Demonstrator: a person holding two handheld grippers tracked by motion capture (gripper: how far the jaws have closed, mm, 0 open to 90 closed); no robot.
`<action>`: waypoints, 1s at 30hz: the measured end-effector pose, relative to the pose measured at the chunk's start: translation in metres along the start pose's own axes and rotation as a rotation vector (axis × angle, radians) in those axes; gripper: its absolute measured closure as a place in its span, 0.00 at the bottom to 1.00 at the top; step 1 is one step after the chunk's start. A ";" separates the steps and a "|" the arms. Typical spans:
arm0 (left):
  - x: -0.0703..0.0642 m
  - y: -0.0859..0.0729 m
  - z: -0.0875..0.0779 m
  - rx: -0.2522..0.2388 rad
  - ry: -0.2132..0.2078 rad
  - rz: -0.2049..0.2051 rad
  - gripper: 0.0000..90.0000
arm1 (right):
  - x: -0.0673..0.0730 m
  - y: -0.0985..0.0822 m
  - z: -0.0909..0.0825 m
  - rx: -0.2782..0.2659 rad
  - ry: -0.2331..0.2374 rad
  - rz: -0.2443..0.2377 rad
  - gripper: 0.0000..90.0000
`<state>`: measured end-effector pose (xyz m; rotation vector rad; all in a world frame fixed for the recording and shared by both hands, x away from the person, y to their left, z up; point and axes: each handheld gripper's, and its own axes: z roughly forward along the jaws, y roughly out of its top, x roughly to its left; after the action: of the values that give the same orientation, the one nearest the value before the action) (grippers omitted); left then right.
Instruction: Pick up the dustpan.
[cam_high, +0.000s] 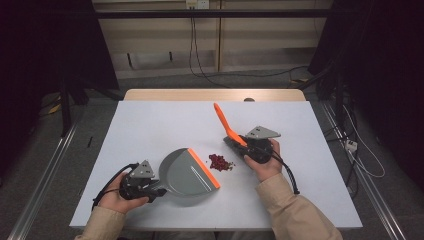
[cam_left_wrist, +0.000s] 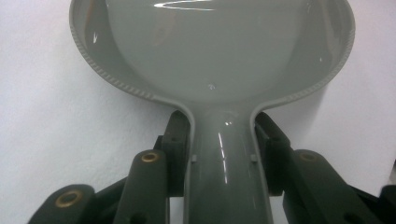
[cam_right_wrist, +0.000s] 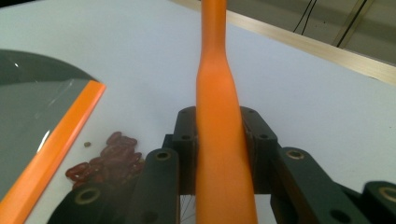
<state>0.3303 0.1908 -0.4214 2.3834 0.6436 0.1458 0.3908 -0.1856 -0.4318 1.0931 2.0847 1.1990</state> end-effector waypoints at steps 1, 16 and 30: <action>0.000 0.000 0.001 -0.007 -0.008 -0.007 0.70 | 0.001 0.000 0.002 0.003 -0.003 -0.006 0.79; 0.002 0.003 0.005 0.003 -0.057 0.003 0.70 | 0.022 0.003 0.009 0.034 0.007 -0.052 0.79; 0.003 0.004 0.008 -0.011 -0.073 -0.013 0.69 | 0.031 0.003 0.010 0.037 0.000 -0.060 0.78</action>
<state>0.3369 0.1848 -0.4254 2.3622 0.6223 0.0562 0.3817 -0.1542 -0.4351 1.0397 2.1324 1.1367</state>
